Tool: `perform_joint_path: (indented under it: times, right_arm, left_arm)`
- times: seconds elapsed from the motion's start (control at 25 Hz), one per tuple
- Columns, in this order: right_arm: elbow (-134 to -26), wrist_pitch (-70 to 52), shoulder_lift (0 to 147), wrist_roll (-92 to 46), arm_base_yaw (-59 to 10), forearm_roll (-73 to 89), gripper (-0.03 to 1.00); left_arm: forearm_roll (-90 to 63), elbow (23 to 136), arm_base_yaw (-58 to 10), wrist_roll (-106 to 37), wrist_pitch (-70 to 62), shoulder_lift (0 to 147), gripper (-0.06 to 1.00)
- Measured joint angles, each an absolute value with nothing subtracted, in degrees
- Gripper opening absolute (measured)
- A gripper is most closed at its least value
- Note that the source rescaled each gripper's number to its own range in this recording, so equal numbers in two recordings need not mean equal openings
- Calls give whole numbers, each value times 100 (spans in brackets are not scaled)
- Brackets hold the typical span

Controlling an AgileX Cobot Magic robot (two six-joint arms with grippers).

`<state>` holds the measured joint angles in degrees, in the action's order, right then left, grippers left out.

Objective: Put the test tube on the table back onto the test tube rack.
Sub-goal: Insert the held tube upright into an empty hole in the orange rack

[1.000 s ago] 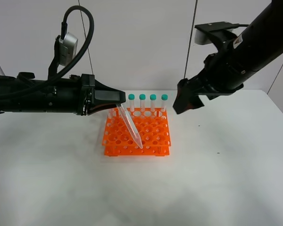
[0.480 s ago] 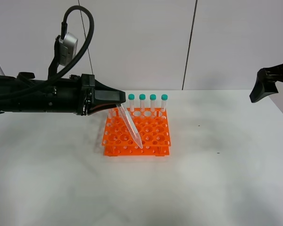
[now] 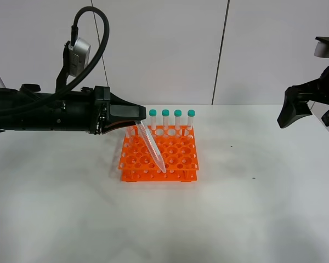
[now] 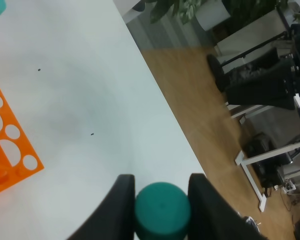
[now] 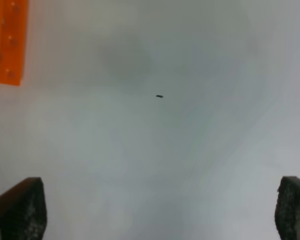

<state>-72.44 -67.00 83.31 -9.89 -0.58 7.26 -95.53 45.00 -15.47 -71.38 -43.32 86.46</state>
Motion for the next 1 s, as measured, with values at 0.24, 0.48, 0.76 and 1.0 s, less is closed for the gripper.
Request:
perform_joint_path:
  times: [0.24,0.48,0.76,1.0]
  right_arm:
    - [-7229,-6918,8324,-755,-58,652,100]
    - [-6182,-6949,7604,-620,-58,627,100]
    - [-4098,-6816,5710,-769,-58,606,100]
    - [-2931,-6106,3553,-710,-73,582,100]
  left_arm:
    - [-9548,4500,-1547,-7138,-4332,8646,1]
    - [-9523,4500,-1547,-7138,-4332,8646,1]
    - [-9523,4500,-1547,-7138,-4332,8646,1]
    - [-9523,4500,-1547,-7138,-4332,8646,1]
